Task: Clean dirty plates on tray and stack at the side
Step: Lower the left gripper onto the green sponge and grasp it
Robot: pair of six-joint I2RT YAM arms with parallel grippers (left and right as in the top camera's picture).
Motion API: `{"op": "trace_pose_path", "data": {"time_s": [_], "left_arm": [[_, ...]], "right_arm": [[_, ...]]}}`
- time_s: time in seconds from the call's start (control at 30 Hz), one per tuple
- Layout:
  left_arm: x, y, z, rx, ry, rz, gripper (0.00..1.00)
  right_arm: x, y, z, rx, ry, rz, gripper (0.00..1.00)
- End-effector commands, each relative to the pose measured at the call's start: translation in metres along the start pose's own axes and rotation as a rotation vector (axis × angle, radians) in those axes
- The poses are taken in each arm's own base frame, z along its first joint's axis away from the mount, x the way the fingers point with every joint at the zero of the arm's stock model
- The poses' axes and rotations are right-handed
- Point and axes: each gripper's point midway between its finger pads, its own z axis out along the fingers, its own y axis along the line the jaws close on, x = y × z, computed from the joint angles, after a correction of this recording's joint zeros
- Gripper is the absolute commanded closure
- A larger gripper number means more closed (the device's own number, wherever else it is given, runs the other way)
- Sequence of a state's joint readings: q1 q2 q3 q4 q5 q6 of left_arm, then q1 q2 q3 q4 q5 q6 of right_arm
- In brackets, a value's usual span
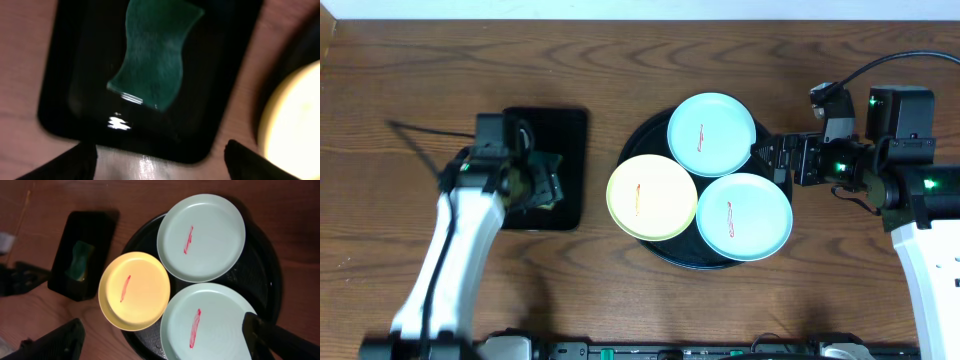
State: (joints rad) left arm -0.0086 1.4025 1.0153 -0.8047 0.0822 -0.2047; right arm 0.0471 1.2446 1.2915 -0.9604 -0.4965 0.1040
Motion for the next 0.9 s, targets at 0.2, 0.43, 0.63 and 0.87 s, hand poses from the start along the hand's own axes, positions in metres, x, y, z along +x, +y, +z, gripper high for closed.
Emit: {"op": "trace_pose_path", "data": {"time_s": [0.2, 0.43, 0.63, 0.87], "left_arm": [[0.002, 0.012, 0.089, -0.081, 0.136, 0.065, 0.50], [-0.001, 0.010, 0.088, -0.073, 0.137, 0.065, 0.93], [-0.006, 0.008, 0.051, -0.072, 0.134, 0.064, 0.75], [-0.032, 0.001, 0.021, -0.044, -0.020, 0.071, 0.41]], "right_arm": [[-0.003, 0.001, -0.005, 0.009, -0.010, 0.010, 0.13], [-0.002, 0.001, -0.005, 0.009, -0.007, 0.011, 0.14], [-0.003, 0.001, -0.005, 0.010, -0.009, 0.010, 0.15], [-0.003, -0.001, -0.005, 0.021, -0.010, 0.010, 0.15]]}}
